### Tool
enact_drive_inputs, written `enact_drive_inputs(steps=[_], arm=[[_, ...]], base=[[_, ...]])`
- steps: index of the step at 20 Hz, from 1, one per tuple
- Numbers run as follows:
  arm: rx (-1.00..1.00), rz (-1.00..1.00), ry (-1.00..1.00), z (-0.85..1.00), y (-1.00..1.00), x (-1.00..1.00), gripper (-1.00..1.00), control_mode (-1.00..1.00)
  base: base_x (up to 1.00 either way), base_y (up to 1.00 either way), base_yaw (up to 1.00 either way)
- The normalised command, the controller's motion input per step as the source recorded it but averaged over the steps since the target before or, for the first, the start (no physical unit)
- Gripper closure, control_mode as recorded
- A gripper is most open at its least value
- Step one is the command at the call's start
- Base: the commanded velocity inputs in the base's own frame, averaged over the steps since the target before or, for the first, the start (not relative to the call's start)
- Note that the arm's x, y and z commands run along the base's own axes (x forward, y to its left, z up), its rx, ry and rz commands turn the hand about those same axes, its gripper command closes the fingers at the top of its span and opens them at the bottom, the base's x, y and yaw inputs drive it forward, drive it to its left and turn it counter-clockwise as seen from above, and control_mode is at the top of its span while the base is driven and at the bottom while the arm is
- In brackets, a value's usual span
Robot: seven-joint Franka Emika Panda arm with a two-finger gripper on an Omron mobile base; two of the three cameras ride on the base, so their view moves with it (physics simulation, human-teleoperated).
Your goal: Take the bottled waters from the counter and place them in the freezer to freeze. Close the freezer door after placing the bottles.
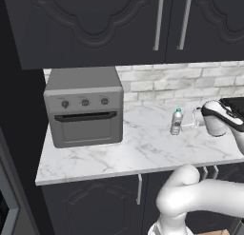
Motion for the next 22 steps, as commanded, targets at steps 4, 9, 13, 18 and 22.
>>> enact_drive_inputs(steps=[4, 9, 13, 18, 22], arm=[[0.15, 0.08, 0.00, 0.73, 0.22, -1.00, 1.00, -1.00], [0.05, 0.13, 0.00, 0.71, 0.51, -1.00, 1.00, -1.00], [-0.17, 0.15, 0.00, 0.47, 0.51, -0.96, 1.00, -1.00], [-0.18, 0.15, 0.00, 0.15, 0.24, -0.94, 1.00, -1.00], [-0.11, 0.11, -0.07, 0.06, 0.24, -1.00, 1.00, -1.00]], base=[[0.00, 0.00, 0.00], [0.00, 0.00, 0.00], [0.00, 0.00, 0.00], [0.00, 0.00, 0.00], [0.00, 0.00, 0.00]])
